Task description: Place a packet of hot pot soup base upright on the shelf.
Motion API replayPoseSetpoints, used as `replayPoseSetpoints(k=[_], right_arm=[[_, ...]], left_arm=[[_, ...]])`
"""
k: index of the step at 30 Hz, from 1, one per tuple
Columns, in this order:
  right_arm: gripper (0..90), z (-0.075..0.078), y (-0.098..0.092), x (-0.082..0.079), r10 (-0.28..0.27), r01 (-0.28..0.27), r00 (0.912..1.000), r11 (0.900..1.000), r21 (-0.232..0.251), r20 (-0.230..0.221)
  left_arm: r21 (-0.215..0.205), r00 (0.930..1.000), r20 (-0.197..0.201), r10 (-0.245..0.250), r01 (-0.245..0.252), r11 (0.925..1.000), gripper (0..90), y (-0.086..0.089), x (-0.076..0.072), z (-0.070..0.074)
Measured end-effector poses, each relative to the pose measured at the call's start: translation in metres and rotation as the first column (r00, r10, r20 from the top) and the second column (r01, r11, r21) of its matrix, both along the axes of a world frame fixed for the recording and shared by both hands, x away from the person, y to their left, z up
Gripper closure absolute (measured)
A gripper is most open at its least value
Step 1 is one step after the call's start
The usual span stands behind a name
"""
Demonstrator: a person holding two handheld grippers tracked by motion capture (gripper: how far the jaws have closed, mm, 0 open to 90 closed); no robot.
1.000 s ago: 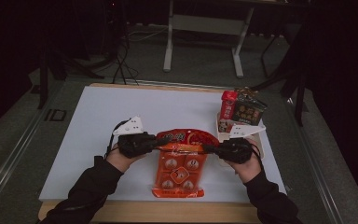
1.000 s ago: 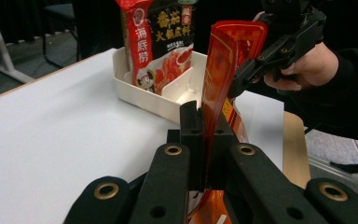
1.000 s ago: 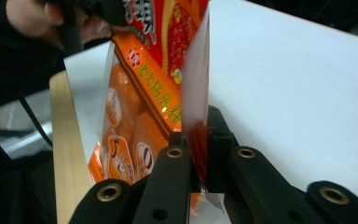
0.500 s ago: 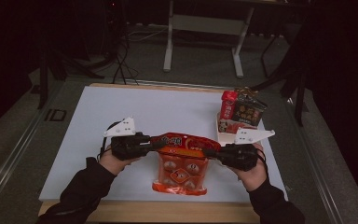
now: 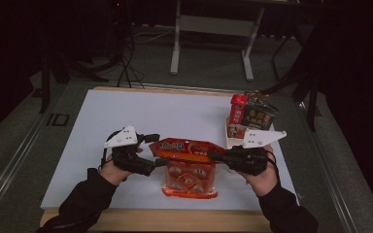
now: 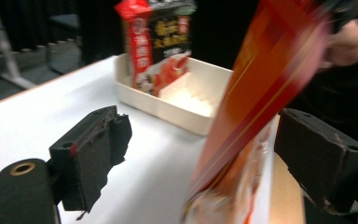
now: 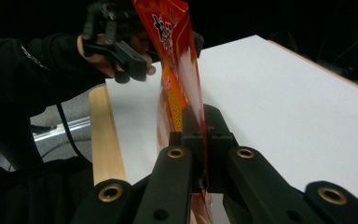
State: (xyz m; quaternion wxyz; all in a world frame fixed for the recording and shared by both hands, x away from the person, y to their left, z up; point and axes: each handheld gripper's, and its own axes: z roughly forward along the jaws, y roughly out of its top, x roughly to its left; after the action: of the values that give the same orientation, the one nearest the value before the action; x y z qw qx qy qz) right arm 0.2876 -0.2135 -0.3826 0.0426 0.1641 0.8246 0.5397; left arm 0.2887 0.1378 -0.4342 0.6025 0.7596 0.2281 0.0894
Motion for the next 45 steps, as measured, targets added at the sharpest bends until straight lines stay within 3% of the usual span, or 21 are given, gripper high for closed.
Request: replayPoseSetpoints(k=[3,5,10,14,15,19,23,27,28,35,36,41,45], right_arm=[[90.0,0.011,0.003,0.001,0.015,-0.015,0.9992,1.0,-0.011,0.036],[90.0,0.013,0.004,0.002,0.01,-0.009,0.999,1.0,-0.014,0.044],[90.0,0.031,0.0,0.008,-0.022,0.021,0.997,1.0,0.015,0.074],[90.0,0.046,-0.008,0.014,-0.054,0.049,0.9941,0.997,0.057,0.094],[90.0,0.05,-0.011,0.015,-0.058,0.052,0.9938,0.996,0.066,0.095],[90.0,0.063,-0.018,0.019,-0.077,0.067,0.9906,0.994,0.089,0.113],[90.0,0.084,-0.035,0.025,-0.135,0.119,0.9802,0.986,0.115,0.145],[90.0,0.093,-0.045,0.029,-0.16,0.141,0.9754,0.982,0.124,0.152],[90.0,0.096,-0.052,0.031,-0.184,0.166,0.9698,0.979,0.12,0.16],[90.0,0.097,-0.075,0.034,-0.24,0.223,0.9577,0.968,0.118,0.159],[90.0,0.095,-0.082,0.036,-0.261,0.244,0.9527,0.963,0.118,0.157],[90.0,0.089,-0.095,0.038,-0.287,0.273,0.947,0.955,0.113,0.144],[90.0,0.082,-0.105,0.042,-0.322,0.31,0.9358,0.945,0.1,0.143]], left_arm=[[0.017,0.9993,0.006,0.036,-0.037,0.9992,8.7,0.001,-0.001,-0.006],[0.014,0.9994,0.004,0.035,-0.035,0.9993,8.5,0.002,-0.002,-0.008],[0.023,0.9986,-0.007,0.053,-0.052,0.9984,8.4,0.006,-0.008,-0.016],[0.027,0.9957,-0.046,0.08,-0.079,0.9965,8.0,0.012,-0.014,-0.032],[0.027,0.9926,-0.079,0.092,-0.09,0.9956,6.6,0.014,-0.017,-0.042],[0.049,0.9893,-0.097,0.109,-0.105,0.9933,5.1,0.018,-0.021,-0.053],[0.052,0.9901,-0.07,0.121,-0.118,0.9917,5.1,0.021,-0.028,-0.061],[0.046,0.9903,-0.056,0.127,-0.125,0.9911,5.1,0.022,-0.029,-0.062],[0.037,0.9896,-0.058,0.132,-0.13,0.9909,4.6,0.022,-0.029,-0.063],[0.041,0.9858,-0.099,0.136,-0.132,0.9904,1.7,0.022,-0.027,-0.069],[0.037,0.9858,-0.096,0.138,-0.135,0.9902,1.7,0.022,-0.027,-0.07],[0.044,0.9853,-0.101,0.138,-0.134,0.99,1.8,0.022,-0.026,-0.073],[0.055,0.9845,-0.107,0.139,-0.134,0.9894,1.8,0.021,-0.025,-0.074]])
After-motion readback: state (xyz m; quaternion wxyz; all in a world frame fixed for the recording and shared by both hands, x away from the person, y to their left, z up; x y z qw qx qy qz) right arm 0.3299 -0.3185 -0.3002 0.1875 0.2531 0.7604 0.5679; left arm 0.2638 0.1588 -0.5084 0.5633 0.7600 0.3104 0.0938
